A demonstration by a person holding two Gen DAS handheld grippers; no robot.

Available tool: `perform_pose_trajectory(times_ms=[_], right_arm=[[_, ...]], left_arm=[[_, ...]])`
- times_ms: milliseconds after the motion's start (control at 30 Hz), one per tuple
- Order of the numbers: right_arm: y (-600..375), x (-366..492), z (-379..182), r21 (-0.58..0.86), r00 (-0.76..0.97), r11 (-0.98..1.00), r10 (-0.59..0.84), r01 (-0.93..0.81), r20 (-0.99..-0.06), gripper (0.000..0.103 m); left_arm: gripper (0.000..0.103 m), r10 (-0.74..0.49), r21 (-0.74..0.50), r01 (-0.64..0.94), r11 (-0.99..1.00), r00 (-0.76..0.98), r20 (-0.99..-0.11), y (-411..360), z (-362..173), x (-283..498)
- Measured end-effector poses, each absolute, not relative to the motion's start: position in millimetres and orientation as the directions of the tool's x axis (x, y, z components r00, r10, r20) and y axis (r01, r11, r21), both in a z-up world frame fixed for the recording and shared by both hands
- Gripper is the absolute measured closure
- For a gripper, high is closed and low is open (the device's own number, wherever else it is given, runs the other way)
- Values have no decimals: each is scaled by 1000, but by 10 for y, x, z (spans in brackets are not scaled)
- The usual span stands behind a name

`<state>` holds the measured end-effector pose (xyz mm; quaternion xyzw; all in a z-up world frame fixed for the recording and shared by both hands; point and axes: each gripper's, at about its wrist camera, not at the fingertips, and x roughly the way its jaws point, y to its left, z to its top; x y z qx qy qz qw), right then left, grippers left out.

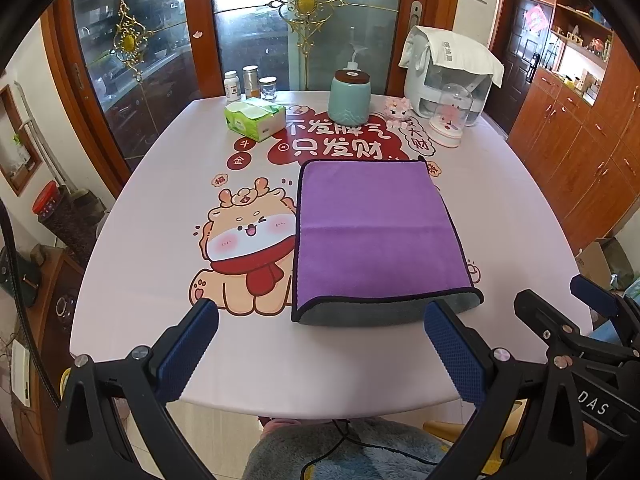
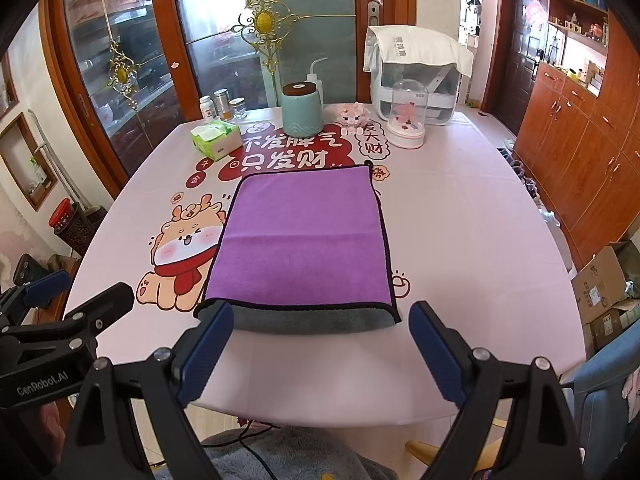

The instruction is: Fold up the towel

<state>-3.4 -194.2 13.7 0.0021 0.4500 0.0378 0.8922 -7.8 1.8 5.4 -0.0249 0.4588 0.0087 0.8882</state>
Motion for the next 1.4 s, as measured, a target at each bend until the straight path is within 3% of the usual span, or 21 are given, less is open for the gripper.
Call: perform_pose_trajectory(times_ms=[1400], right_arm=[[-2030, 34, 12, 54, 560, 994, 97, -93, -822, 13]], left_arm=[[1, -6, -52, -70, 996, 547, -837, -49, -106, -16]])
